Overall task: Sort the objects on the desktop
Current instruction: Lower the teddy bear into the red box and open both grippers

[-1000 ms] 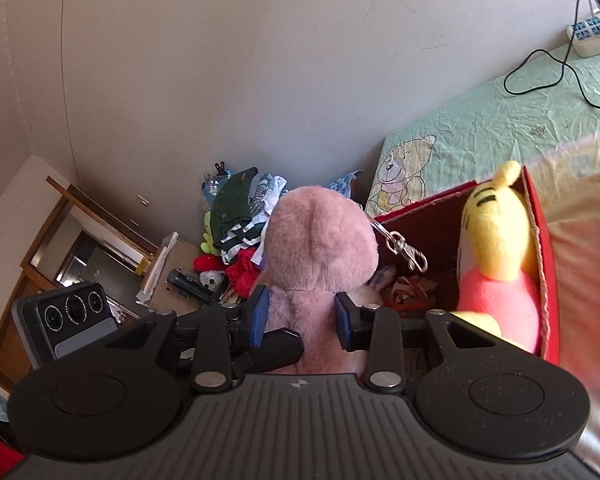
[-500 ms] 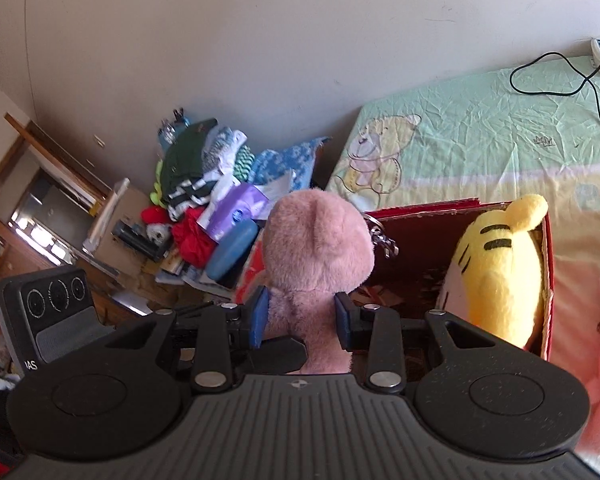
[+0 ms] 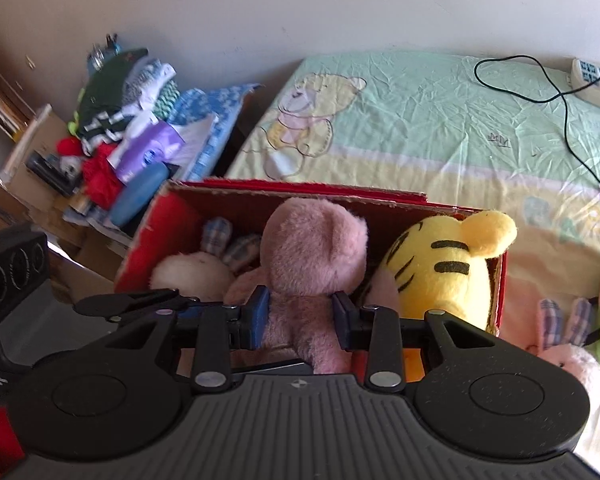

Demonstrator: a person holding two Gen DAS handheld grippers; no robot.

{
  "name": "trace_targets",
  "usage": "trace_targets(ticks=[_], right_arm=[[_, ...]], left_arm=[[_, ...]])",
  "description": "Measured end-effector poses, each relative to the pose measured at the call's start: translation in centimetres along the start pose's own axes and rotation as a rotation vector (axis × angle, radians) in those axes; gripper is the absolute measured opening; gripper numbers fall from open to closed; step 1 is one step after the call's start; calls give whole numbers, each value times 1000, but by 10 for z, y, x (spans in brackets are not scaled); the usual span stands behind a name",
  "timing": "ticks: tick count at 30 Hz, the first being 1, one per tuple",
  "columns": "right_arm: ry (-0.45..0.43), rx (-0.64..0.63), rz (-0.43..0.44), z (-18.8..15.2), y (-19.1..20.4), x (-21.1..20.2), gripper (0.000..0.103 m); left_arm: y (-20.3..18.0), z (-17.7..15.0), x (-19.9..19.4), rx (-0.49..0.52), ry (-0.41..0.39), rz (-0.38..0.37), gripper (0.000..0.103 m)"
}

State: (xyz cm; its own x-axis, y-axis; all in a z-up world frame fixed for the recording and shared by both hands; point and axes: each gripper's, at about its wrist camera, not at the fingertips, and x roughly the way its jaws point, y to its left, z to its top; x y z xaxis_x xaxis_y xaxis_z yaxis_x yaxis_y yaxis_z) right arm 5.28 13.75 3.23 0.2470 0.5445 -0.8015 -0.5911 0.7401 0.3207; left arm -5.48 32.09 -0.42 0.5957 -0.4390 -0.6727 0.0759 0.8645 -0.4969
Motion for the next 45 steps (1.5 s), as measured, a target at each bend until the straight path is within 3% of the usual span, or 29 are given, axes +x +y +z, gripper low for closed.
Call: trace_targets(ticks=[6,8,11,13,17,22,28,34,37,45], right_arm=[[42,-78,-110,2,9,14,31],[46,-96,-143,3,9,17,23],[64,-118,-163,4,7,24,21],[63,-118,-161,4,7,24,21],[35,-87,-132,5,5,20,21],[1,-68,-31,7,8,14,22],[73,-26,105,10,6,28,23],[121,-38,62,4,2,34,19],[115,-48,57,0,2,31,19],[89,0,100,-9,-4,23,22]], left_arm=[[-1,-5,0,37,24,15,77],[1,-7,0,38,32,13,78],[-1,-10,0,46,31,17,79],[-3,-10,2,50,41,9,86],[-17,-13,6,137,53,55,88],[-12,-13,4,124,69,33,88],[-12,-18,-2,137,96,36,88],[-6,-29,-36,119,58,17,88],[-8,-31,-48,118,36,-26,88],[-5,-30,-28,74,85,-46,88]])
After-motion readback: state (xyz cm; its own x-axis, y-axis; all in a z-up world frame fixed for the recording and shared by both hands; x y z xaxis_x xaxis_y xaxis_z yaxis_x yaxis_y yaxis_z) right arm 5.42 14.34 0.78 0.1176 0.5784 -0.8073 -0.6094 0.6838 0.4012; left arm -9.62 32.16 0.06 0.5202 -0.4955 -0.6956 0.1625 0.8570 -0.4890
